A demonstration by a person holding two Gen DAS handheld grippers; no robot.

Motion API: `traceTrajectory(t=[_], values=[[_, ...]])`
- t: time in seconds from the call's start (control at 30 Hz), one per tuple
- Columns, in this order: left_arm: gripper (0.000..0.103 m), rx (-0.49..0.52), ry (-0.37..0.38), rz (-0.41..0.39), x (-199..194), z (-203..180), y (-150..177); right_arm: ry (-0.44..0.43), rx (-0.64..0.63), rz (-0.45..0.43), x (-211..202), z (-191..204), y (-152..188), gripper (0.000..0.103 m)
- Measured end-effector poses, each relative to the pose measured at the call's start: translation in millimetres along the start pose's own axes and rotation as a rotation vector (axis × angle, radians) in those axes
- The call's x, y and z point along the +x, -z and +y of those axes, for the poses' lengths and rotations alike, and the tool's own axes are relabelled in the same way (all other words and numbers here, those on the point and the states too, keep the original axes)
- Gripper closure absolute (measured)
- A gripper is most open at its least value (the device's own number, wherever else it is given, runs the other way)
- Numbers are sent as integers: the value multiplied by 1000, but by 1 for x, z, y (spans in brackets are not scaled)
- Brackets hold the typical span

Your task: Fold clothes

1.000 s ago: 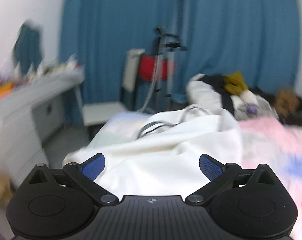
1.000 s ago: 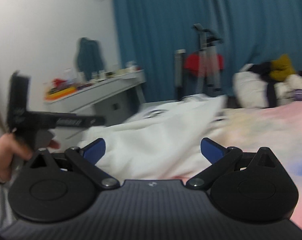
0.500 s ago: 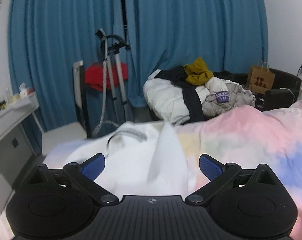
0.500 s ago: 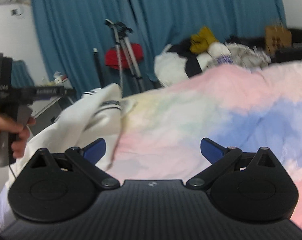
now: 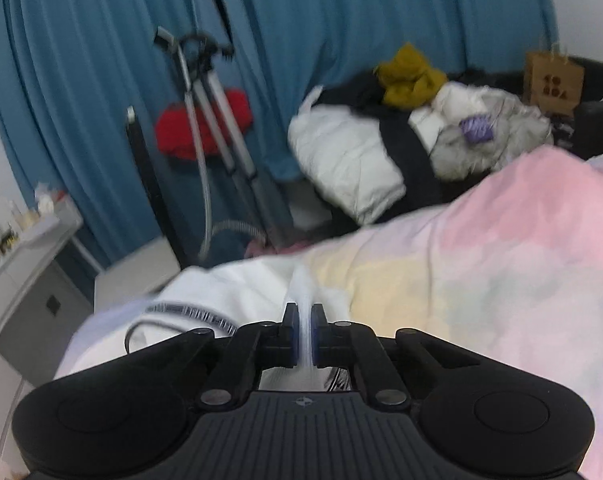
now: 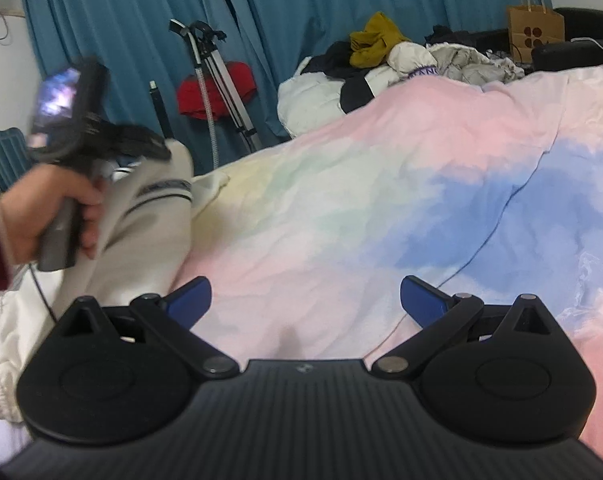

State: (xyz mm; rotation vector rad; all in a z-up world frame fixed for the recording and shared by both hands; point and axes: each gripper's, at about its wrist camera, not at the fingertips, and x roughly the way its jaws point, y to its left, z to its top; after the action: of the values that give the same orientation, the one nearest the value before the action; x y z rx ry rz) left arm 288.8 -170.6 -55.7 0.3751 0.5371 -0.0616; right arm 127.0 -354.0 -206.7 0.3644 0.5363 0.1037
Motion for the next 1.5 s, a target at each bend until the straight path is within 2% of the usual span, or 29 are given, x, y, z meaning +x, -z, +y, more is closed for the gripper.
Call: traceTrajectory(t=[0.17,0.27,0.37,0.47,0.53,0.63,0.67,0.7,0.73,0.8,0.93,1.07,1.17,1.27,1.33,1.43,1.5], values=[[100,32,171,-156,-91,-12,8,-10,5,-24,2,2,-1,0],[100,46,296,-212,-149,-8,22,-19,18,-49,-6,1,-3,0],[100,71,419,-243,-202,1,50,-10,42,-91,-20,-2,-10,0],[100,118,525,-211,-244,-1,92,-35,84,-118,-35,-6,-15,1],[100,114,596,-128,-253,-3,124,-62,105,-128,-46,-6,-16,2],[100,87,625,-38,-251,-6,163,-135,147,-121,-56,-5,-17,6],[100,78,632,-9,-250,-7,176,-165,163,-114,-59,-4,-17,10],[100,58,640,27,-248,-7,183,-191,175,-107,-61,-2,-17,22],[99,53,643,50,-248,-8,186,-214,185,-93,-63,1,-17,27],[99,50,632,68,-246,-6,185,-247,178,-68,-62,9,-17,27],[99,-111,657,142,-231,9,180,-223,35,-3,-37,38,-32,27],[99,-209,684,134,-217,22,179,-252,-96,101,13,66,-55,27],[99,-254,725,100,-201,30,177,-254,-291,178,59,108,-68,27],[99,-306,772,101,-181,39,182,-237,-474,256,105,149,-76,29],[99,-321,769,102,-167,42,185,-212,-509,286,132,167,-82,29],[99,-338,790,109,-143,48,186,-227,-528,336,167,185,-82,29],[99,-352,808,115,-127,50,188,-177,-557,356,185,192,-72,29]])
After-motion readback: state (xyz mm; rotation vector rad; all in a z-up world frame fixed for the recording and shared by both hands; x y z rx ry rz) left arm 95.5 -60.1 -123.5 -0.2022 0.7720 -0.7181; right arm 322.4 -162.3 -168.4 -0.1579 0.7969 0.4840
